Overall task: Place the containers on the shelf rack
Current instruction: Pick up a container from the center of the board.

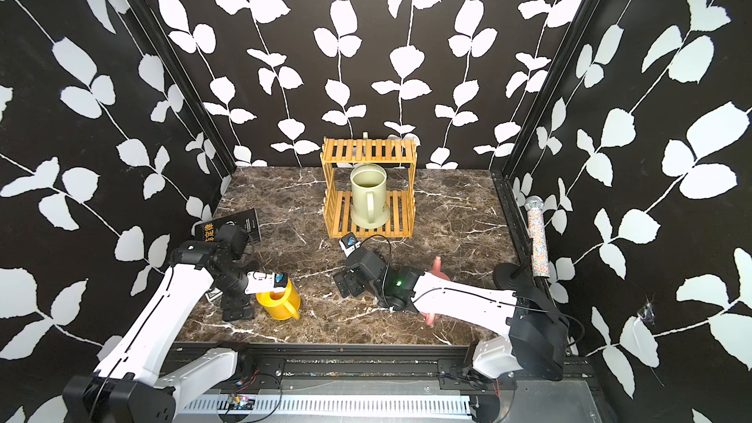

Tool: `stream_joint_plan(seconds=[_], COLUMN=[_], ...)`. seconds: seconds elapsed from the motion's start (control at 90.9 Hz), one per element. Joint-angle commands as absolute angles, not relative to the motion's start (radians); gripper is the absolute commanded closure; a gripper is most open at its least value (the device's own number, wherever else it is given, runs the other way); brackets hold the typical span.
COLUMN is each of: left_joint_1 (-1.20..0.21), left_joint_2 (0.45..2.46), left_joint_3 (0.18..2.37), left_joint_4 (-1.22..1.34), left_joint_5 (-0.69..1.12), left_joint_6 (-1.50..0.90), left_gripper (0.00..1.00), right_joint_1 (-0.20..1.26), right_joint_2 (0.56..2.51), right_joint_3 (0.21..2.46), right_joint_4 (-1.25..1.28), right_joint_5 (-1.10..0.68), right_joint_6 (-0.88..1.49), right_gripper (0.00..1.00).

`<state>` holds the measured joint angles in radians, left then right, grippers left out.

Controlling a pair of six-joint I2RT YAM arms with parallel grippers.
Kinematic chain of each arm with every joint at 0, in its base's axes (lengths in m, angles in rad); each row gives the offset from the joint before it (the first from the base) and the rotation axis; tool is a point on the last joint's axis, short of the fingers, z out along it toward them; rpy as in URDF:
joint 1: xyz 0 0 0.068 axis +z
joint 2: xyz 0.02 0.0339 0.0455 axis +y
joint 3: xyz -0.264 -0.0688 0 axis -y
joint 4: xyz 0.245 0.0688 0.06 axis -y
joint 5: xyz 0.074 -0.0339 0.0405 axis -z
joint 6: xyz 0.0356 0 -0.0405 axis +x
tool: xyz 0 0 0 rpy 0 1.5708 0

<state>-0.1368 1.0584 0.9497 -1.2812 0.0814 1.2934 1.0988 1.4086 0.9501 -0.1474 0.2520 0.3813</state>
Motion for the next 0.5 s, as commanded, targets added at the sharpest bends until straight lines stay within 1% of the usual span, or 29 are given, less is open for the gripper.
stream_joint_plan(seconds=[0.0,0.143,0.484], left_joint_1=[-0.137,-0.137,-0.136], left_joint_2=[1.057,1.061,1.126], left_joint_3=[0.903,0.861,0.887], left_joint_4=[-1.192,-1.110,-0.956], left_joint_5=[0.121,0.126,0.193], left_joint_6=[1.297,1.284,1.240], left_gripper=[0.02,0.02,0.02], right_joint_1=[1.098,1.099,1.100], right_joint_2=[1.371,1.366,1.382], right_joint_3=[0.927,0.937,0.934], right_joint_4=[-0.123,-0.150,-0.126], right_joint_5=[0.282,0.290,0.280], right_joint_6=[0.391,0.380,0.386], right_gripper=[0.01,0.01,0.01])
